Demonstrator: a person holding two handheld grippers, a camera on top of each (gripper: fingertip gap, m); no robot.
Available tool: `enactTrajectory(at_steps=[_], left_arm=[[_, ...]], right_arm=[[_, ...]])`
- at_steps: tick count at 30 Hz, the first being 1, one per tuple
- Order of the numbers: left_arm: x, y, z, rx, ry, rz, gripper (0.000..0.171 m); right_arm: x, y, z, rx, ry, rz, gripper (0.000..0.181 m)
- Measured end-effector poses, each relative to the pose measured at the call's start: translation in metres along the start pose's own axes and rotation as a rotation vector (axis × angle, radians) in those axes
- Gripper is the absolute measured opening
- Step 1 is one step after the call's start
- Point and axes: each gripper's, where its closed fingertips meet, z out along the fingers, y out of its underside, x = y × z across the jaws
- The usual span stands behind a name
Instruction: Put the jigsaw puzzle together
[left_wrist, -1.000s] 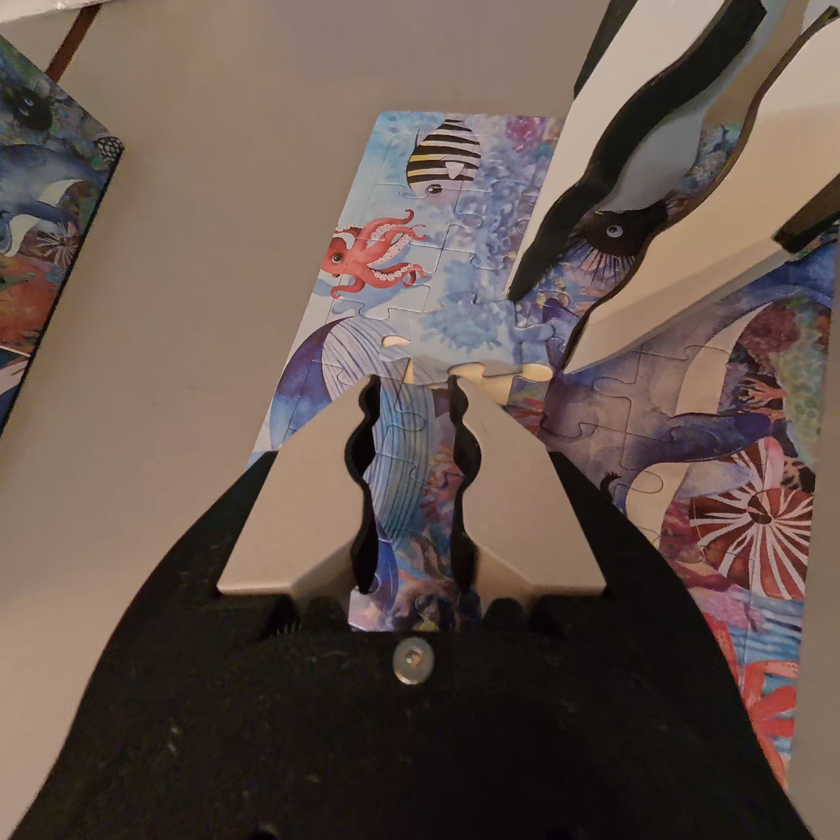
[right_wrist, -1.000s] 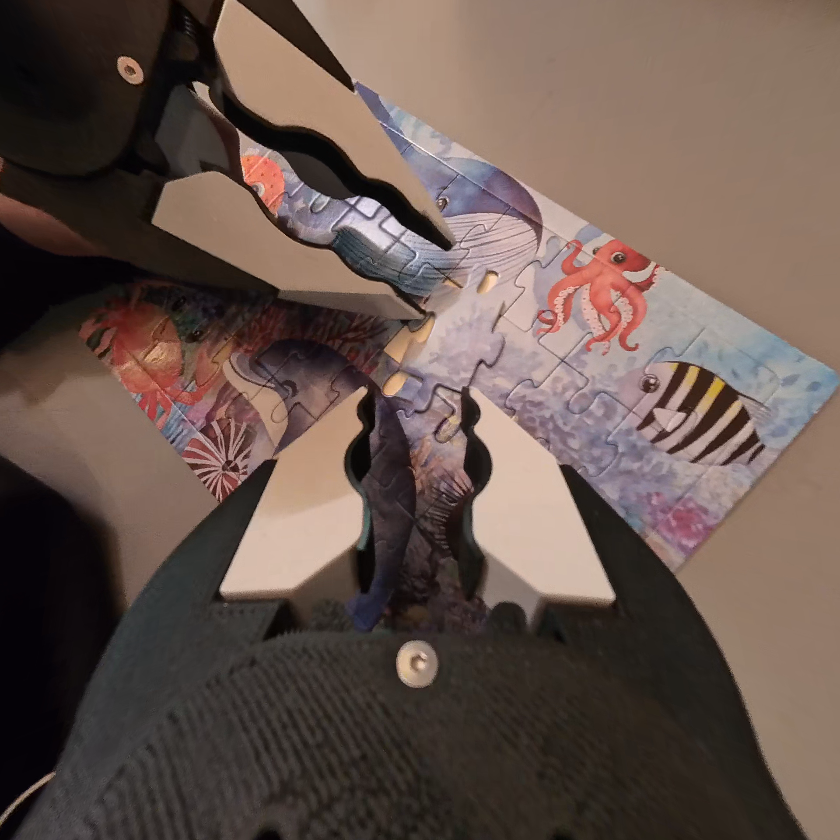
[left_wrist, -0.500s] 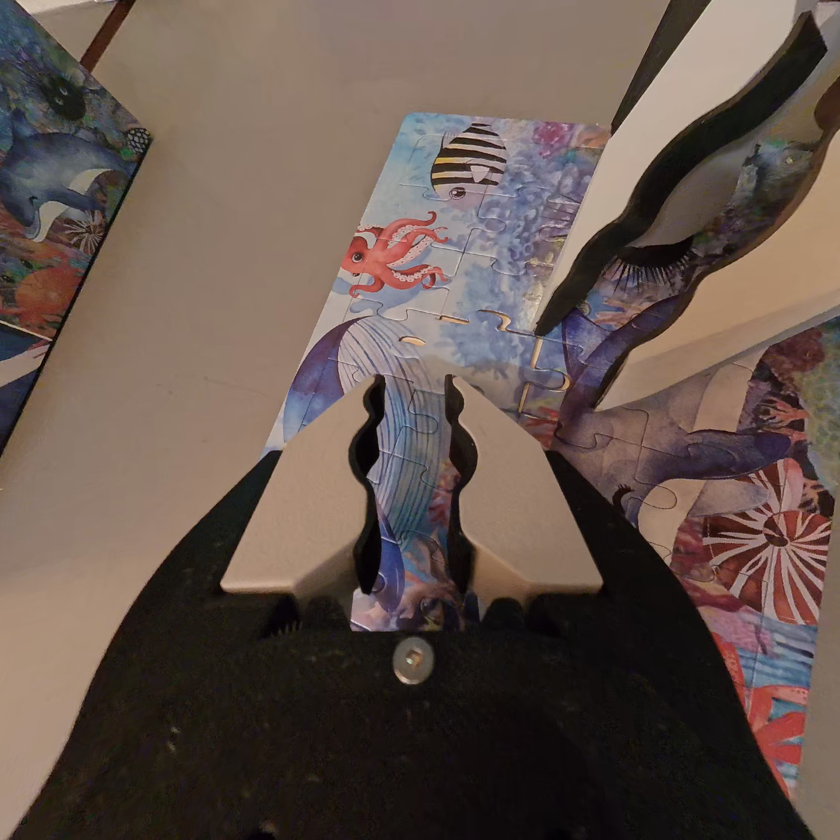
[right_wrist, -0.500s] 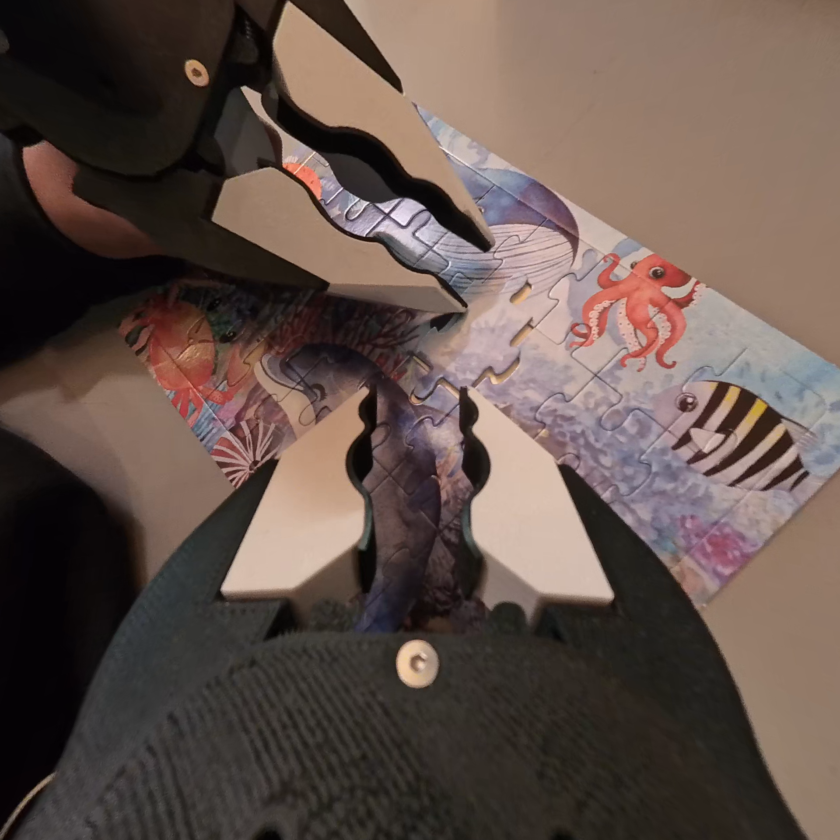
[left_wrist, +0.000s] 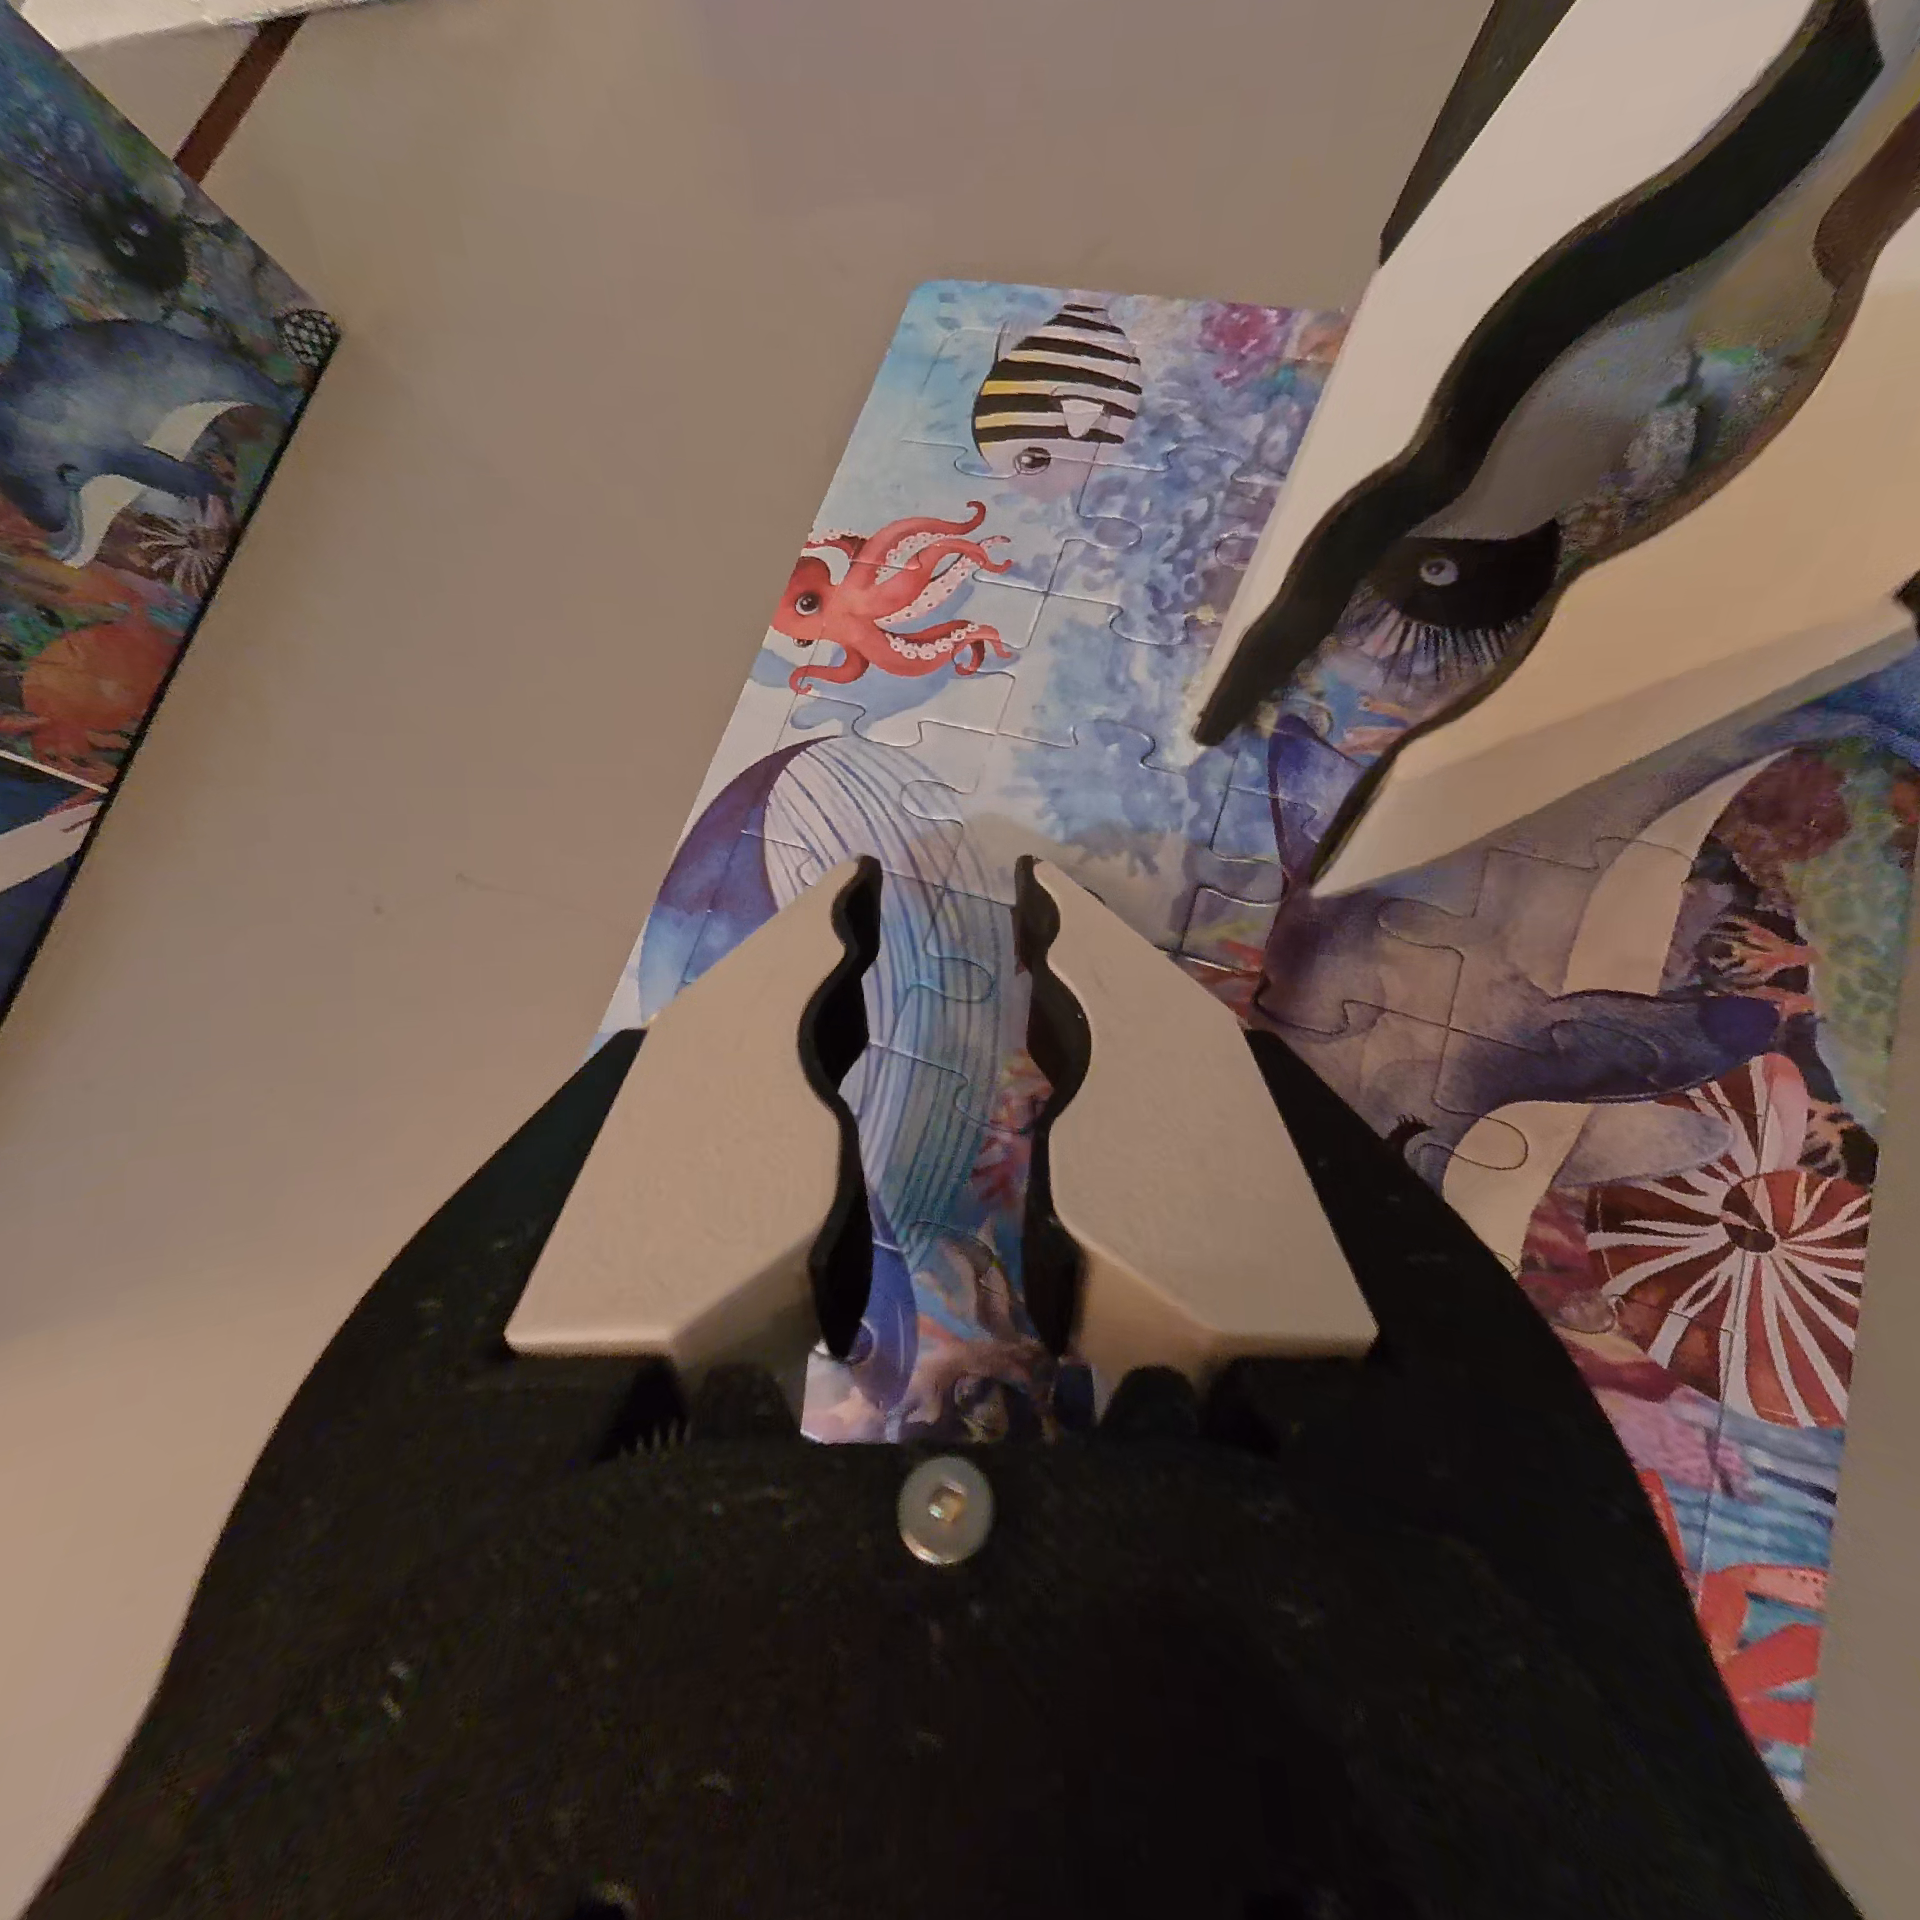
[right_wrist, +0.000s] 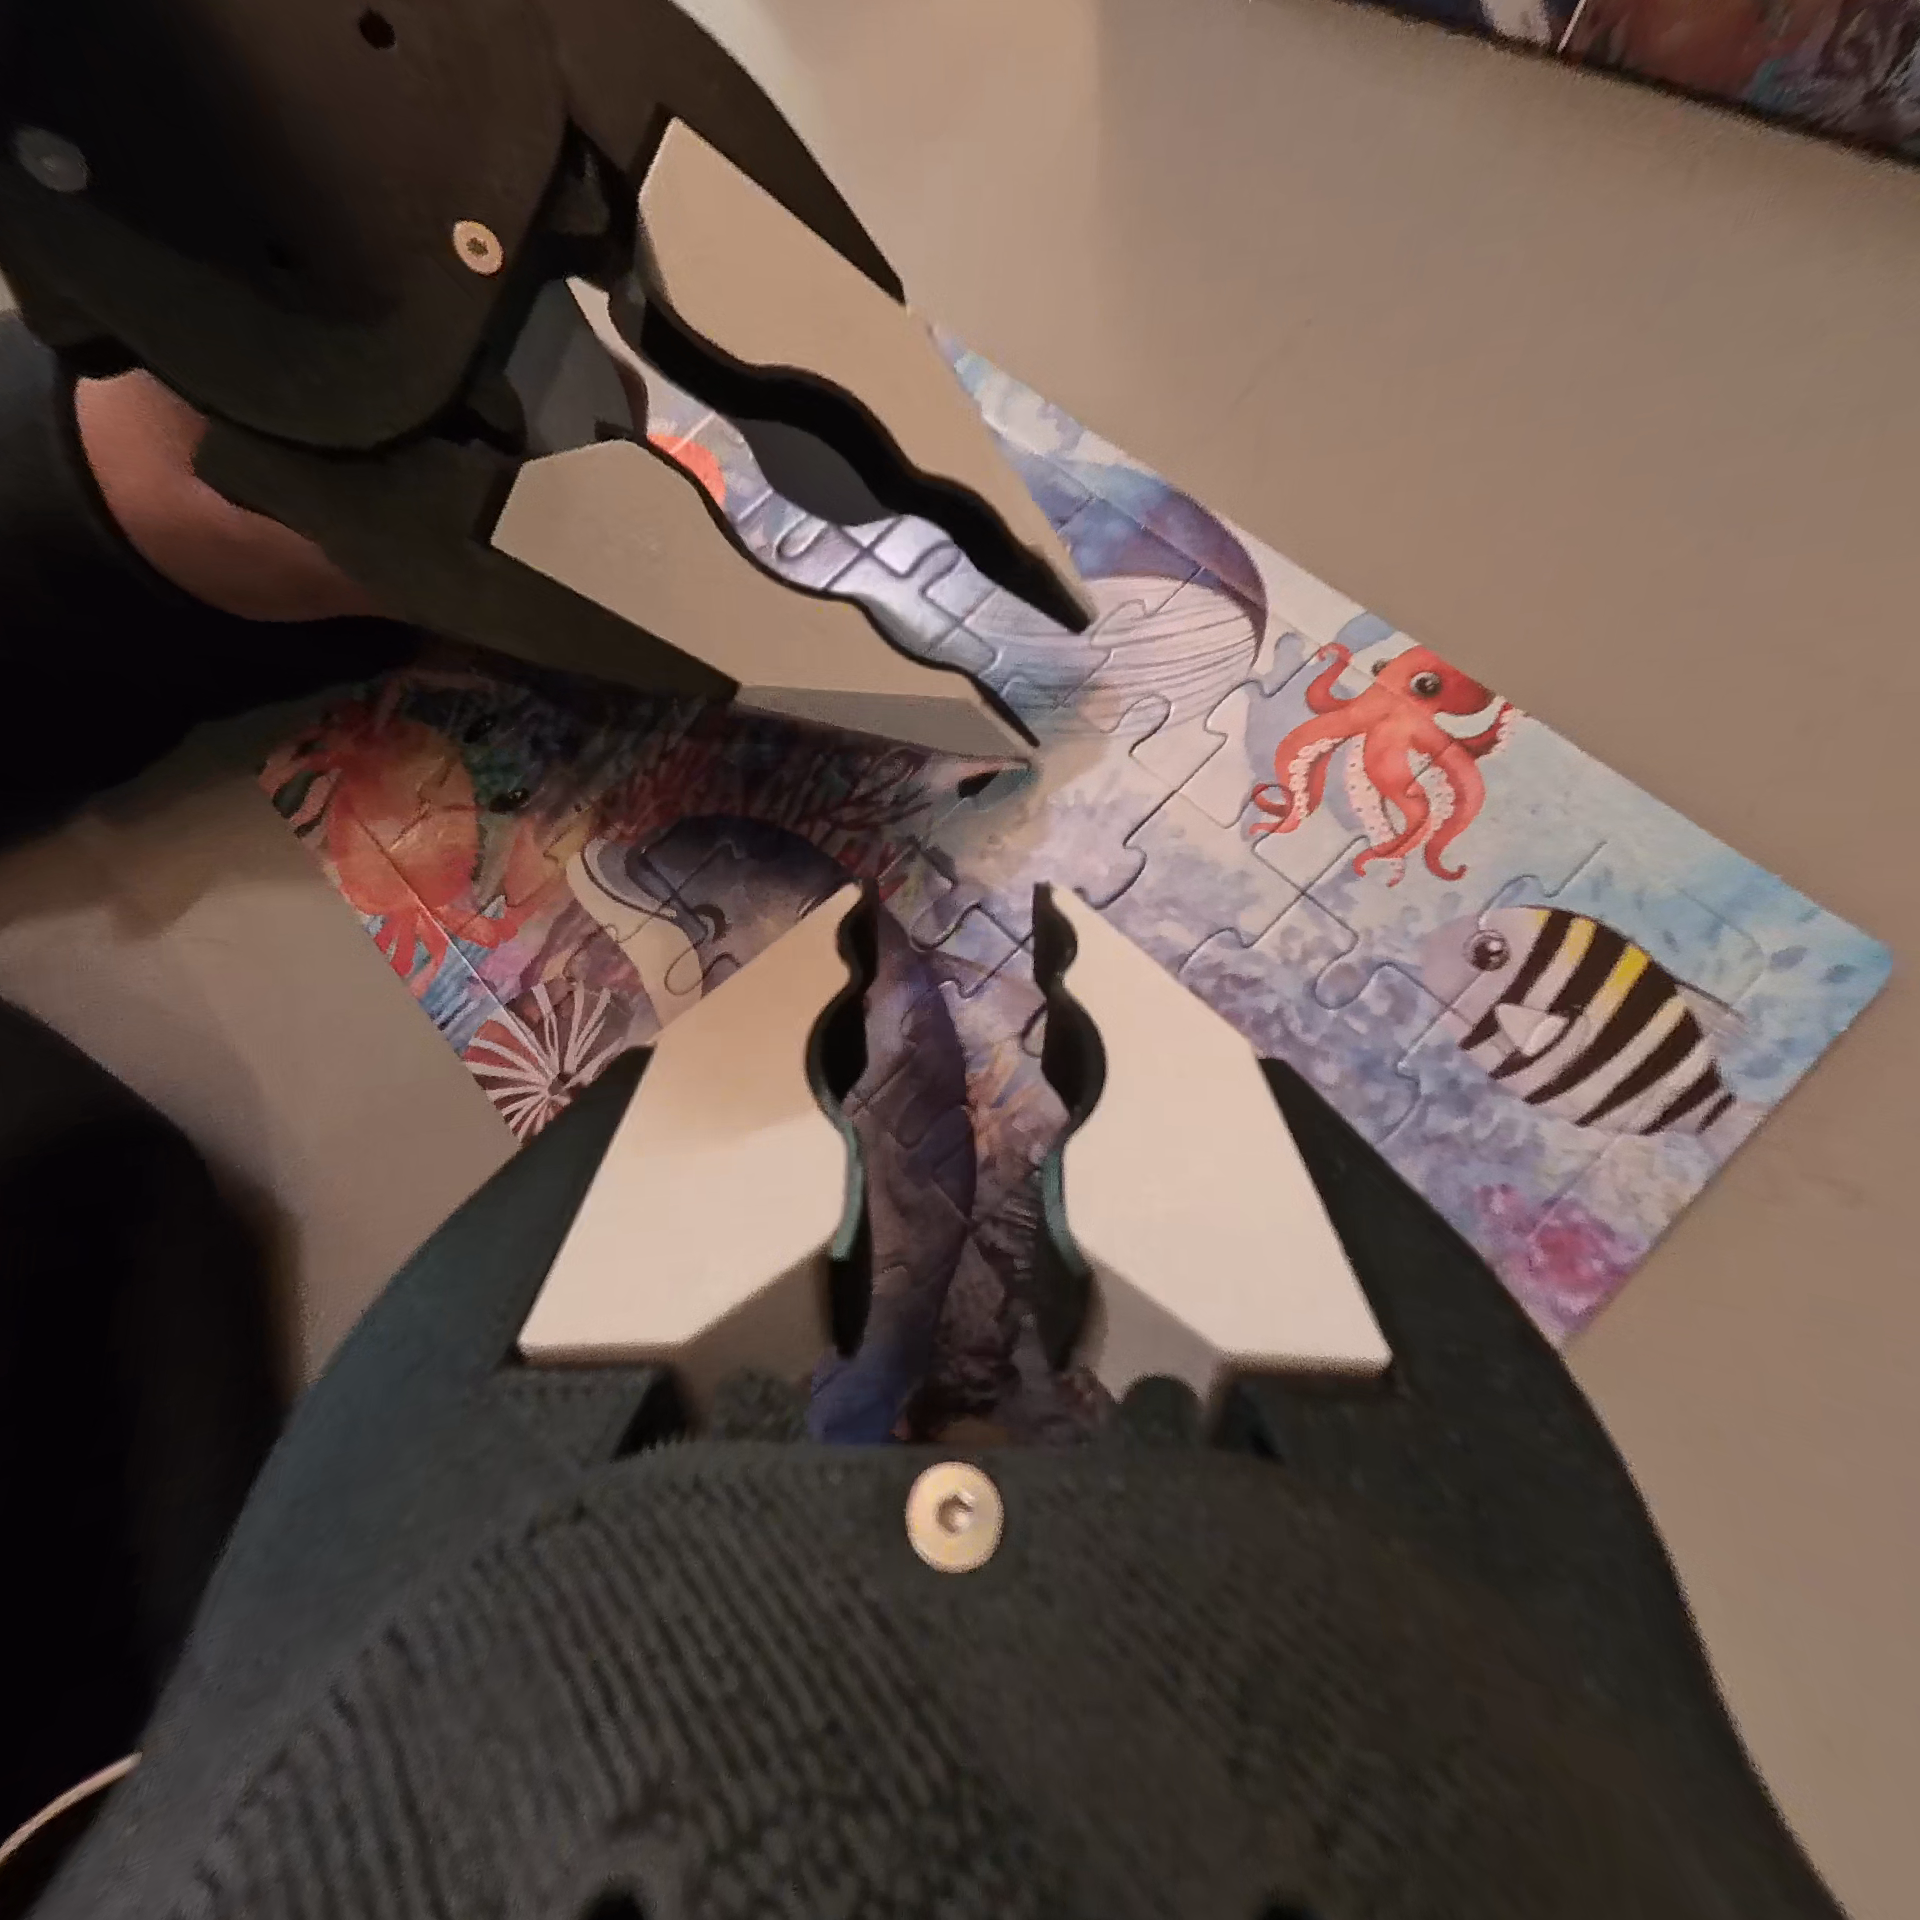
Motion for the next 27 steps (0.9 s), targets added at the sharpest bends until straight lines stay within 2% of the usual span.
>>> enactTrajectory(at_steps=[7,11,15,18,23,27], left_arm=[[-0.01,-0.005,-0.007,0.06,0.01,-0.093,0.022],[-0.01,-0.006,-0.008,0.066,0.013,-0.099,0.02],[-0.013,-0.004,-0.009,0.065,0.002,-0.094,0.02],[-0.019,-0.004,-0.011,0.073,-0.01,-0.118,0.02],[-0.031,-0.005,-0.018,0.109,-0.034,-0.178,0.02],[-0.037,-0.007,-0.022,0.144,-0.024,-0.225,0.02]], right_arm=[[0.014,-0.016,-0.003,0.108,0.071,-0.062,0.015],[0.026,0.004,0.014,-0.017,0.136,-0.074,0.01],[0.027,-0.009,0.005,0.056,0.149,-0.065,0.008],[0.032,0.004,0.013,-0.007,0.148,-0.056,0.011],[0.034,-0.01,0.003,0.079,0.194,-0.115,0.006],[0.049,-0.003,0.002,0.065,0.262,-0.135,0.005]])
